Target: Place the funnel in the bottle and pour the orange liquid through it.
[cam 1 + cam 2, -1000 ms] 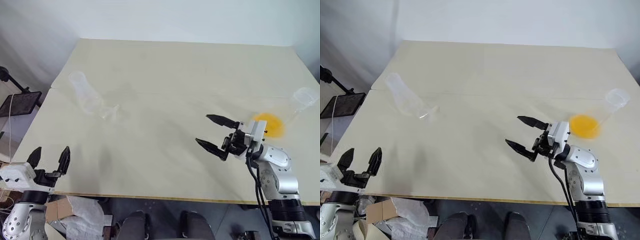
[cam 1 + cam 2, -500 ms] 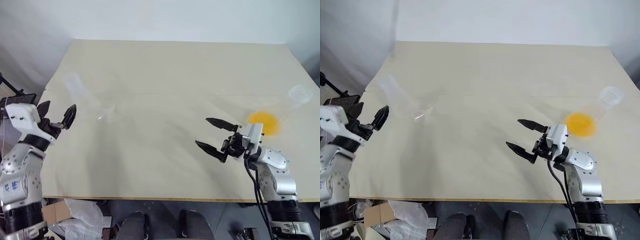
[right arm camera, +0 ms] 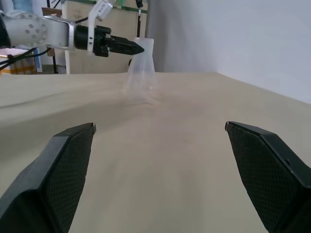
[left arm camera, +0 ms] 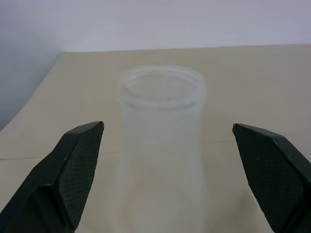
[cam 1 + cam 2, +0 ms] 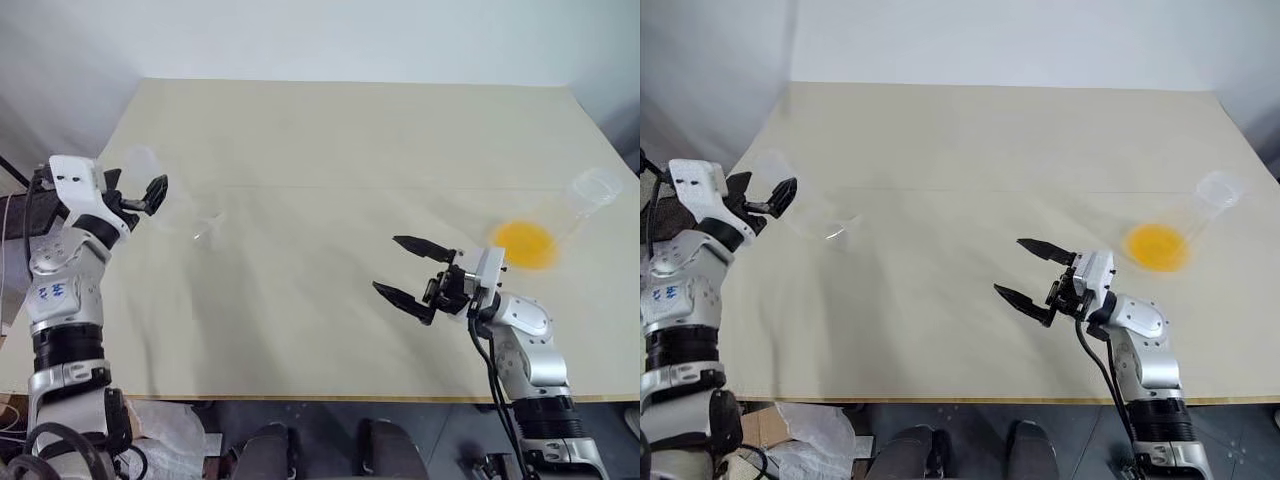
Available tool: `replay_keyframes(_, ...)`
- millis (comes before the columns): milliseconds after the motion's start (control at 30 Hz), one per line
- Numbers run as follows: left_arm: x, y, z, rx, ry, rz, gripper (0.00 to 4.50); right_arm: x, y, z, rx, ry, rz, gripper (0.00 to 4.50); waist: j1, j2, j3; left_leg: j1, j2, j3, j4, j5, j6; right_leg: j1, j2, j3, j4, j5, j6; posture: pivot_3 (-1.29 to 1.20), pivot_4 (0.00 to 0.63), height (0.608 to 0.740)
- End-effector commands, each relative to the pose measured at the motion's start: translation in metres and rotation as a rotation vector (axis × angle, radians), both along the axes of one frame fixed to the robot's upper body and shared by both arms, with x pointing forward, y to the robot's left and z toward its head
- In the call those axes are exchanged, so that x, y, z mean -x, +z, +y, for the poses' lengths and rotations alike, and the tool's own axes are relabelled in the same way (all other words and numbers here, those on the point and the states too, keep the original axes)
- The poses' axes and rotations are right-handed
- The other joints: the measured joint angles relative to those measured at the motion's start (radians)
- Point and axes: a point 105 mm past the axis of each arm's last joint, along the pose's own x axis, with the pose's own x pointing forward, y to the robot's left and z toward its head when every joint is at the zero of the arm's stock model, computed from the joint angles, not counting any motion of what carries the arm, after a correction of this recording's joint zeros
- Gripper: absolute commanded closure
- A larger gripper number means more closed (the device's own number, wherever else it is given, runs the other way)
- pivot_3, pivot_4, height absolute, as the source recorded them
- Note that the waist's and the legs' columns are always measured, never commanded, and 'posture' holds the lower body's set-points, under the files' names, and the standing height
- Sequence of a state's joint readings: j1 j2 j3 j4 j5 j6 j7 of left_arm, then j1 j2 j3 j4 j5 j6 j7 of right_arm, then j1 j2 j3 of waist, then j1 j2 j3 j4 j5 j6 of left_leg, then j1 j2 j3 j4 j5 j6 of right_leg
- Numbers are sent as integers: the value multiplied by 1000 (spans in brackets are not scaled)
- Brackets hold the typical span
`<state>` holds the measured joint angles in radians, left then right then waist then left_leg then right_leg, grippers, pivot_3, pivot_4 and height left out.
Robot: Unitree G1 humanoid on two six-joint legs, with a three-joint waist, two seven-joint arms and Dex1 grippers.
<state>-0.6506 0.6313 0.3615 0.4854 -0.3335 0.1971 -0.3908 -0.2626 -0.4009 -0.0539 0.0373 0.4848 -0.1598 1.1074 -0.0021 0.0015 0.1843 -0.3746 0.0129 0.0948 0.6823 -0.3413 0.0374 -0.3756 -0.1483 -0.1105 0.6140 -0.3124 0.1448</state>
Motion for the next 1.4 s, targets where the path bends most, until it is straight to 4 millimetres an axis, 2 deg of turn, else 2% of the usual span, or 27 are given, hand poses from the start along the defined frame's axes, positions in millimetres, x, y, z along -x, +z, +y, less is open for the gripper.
replay_keyframes(33,-7,15,5,-34,17,-45,0,1,8,1,-16,-8,-48,19,0,0,0,0,0,0,0,0,0,0,0,0,0,0,0,0,150,740)
replay_keyframes(267,-22,16,6,-28,25,-29,0,1,6,2,-26,-20,-52,19,0,-1,1,0,-1,0,0,0,0,0,0,-1,0,0,0,0,150,740)
replay_keyframes(367,-26,17,5,-22,22,-31,582,0,6,2,-31,-29,-55,0,0,-2,1,0,0,0,0,0,0,0,0,-3,1,0,0,0,150,740)
replay_keyframes(500,-27,21,4,-24,8,-47,1795,1,5,2,-39,-39,-57,0,-1,-2,1,0,0,0,0,0,0,-1,0,-3,2,0,0,0,150,740)
replay_keyframes(533,-26,24,4,-29,3,-65,2086,1,5,3,-39,-40,-57,0,-1,-2,1,0,0,0,0,0,0,-1,0,-3,2,0,0,0,150,740)
replay_keyframes(567,-25,28,3,-34,-4,-88,2131,1,4,3,-41,-42,-57,0,-1,-2,1,0,0,0,0,0,0,-1,0,-4,2,0,0,0,150,740)
replay_keyframes(700,-12,60,2,-115,-35,-262,2131,3,5,1,-41,-52,-61,0,-1,-2,1,0,0,0,0,0,0,-1,0,-4,2,0,0,0,150,740)
replay_keyframes(767,-3,78,-10,-201,-101,-349,2131,4,8,-4,-40,-74,-69,0,-1,-4,2,0,0,0,0,0,0,-1,-1,-4,2,0,0,0,150,740)
replay_keyframes(833,1,89,-30,-238,-206,-388,2131,6,12,-11,-28,-97,-79,0,1,-4,2,0,0,0,0,0,0,-1,-1,-5,2,0,0,0,150,740)
replay_keyframes(900,7,92,-73,-261,-420,-388,2131,9,17,-26,-13,-148,-86,0,4,-4,2,0,-1,-1,0,0,0,-1,-1,-5,3,0,0,0,150,740)
replay_keyframes(967,18,78,-125,-276,-690,-325,2131,15,22,-45,9,-210,-88,0,13,-4,2,-2,-1,-2,1,0,0,-1,-1,-5,3,0,0,0,150,740)
replay_keyframes(1100,41,41,-205,-293,-1059,-222,2131,38,30,-82,67,-344,-109,0,26,-4,2,-2,-2,-2,2,0,0,0,-2,-4,3,0,1,0,150,740)
replay_keyframes(1167,43,32,-230,-260,-1133,-208,2131,51,26,-98,103,-401,-82,0,32,-4,2,-2,-2,-2,2,0,0,0,-1,-4,3,0,1,0,150,740)
replay_keyframes(1233,42,13,-257,-278,-1201,-166,2131,65,18,-114,124,-476,-42,0,31,-5,3,-2,-2,-1,2,0,1,0,0,-4,0,0,1,0,150,740)
replay_keyframes(1300,43,4,-275,-263,-1248,-152,2131,74,15,-119,128,-520,-18,0,23,-5,3,-2,-4,1,2,0,1,1,1,-4,-3,0,1,0,150,740)
replay_keyframes(1400,42,-4,-298,-234,-1284,-153,2131,86,11,-117,121,-560,6,0,20,-4,2,0,-2,6,1,0,0,0,3,-2,-4,0,0,0,150,740)
